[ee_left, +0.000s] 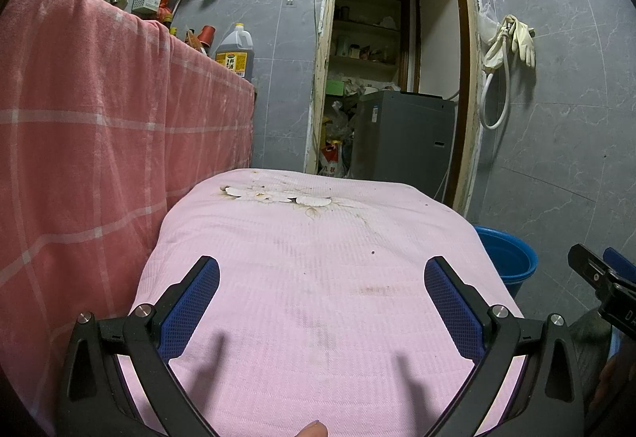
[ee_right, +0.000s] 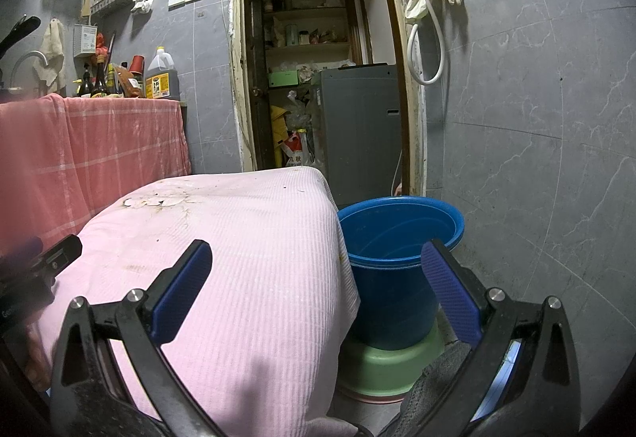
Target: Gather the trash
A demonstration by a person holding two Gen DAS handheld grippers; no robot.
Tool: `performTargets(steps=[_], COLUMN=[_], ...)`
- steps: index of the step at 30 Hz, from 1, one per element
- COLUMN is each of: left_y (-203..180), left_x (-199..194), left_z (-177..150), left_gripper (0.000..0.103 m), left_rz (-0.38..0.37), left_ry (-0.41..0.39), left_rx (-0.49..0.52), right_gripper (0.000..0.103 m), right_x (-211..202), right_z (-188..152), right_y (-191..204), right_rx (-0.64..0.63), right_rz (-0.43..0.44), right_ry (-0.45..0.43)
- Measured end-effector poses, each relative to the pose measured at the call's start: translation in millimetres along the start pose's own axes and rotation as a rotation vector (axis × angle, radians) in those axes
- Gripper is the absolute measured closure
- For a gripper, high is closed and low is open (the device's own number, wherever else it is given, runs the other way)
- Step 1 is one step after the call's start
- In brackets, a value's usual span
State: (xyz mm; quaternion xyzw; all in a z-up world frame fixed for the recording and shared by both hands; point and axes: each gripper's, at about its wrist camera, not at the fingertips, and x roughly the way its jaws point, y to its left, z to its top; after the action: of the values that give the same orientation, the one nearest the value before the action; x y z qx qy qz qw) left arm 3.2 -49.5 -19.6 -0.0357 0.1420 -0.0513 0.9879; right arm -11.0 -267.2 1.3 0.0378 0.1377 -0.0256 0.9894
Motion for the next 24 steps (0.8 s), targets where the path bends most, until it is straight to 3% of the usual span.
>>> performTargets(steps=[24], left_y=[1.2], left_x=[0.3], left_z=[-0.5], left_gripper=[0.002], left_rz=[0.001], left_ry=[0.001], left_rx=[-0.002], right_gripper=[0.000], right_x=[-0.4], right_z=[-0.2], right_y=[2.0], right_rx=[0.002], right_rz=[-0.001], right_ry=[0.000])
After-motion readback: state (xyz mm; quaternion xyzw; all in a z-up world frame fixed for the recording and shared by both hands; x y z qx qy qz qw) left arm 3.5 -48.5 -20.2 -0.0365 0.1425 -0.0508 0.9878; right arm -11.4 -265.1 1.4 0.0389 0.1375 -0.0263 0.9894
